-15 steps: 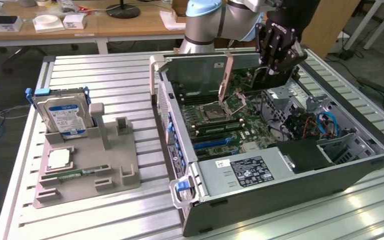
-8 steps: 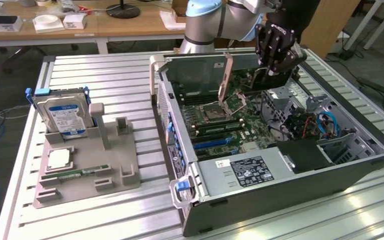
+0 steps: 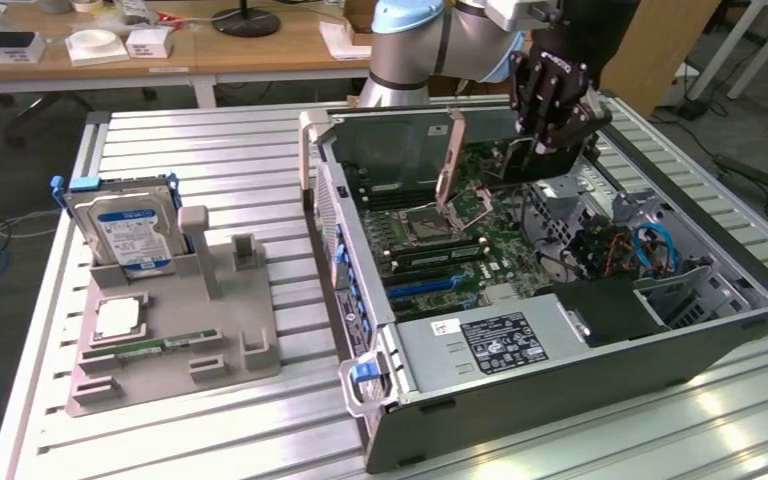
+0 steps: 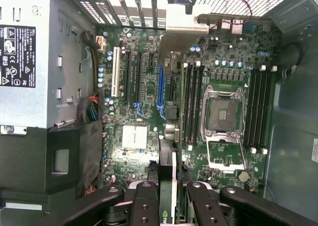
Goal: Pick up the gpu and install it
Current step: 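Insert the gpu into the slot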
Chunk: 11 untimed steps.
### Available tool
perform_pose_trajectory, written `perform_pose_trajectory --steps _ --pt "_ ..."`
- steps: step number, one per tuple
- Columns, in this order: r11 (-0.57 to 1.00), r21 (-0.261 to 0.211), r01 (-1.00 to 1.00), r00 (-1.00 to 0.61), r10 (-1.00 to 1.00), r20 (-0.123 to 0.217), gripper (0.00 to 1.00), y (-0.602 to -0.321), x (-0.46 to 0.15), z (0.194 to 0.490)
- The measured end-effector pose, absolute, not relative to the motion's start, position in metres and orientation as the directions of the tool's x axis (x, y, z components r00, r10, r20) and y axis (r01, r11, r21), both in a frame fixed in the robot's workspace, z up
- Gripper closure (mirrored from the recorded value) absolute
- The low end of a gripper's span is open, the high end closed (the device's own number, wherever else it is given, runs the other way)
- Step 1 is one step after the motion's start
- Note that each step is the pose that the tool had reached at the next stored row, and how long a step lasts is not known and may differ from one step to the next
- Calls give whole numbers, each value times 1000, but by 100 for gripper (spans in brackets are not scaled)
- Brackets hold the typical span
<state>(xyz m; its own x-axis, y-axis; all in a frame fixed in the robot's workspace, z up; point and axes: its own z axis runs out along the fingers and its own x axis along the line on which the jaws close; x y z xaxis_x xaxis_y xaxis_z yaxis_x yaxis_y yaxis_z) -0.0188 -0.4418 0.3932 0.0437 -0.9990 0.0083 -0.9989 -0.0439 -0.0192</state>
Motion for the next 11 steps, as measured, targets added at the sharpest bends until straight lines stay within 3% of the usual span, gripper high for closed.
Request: perform_pose_trajectory --steps 11 --pt "-44 -19 -999 44 -999 8 74 -442 -19 388"
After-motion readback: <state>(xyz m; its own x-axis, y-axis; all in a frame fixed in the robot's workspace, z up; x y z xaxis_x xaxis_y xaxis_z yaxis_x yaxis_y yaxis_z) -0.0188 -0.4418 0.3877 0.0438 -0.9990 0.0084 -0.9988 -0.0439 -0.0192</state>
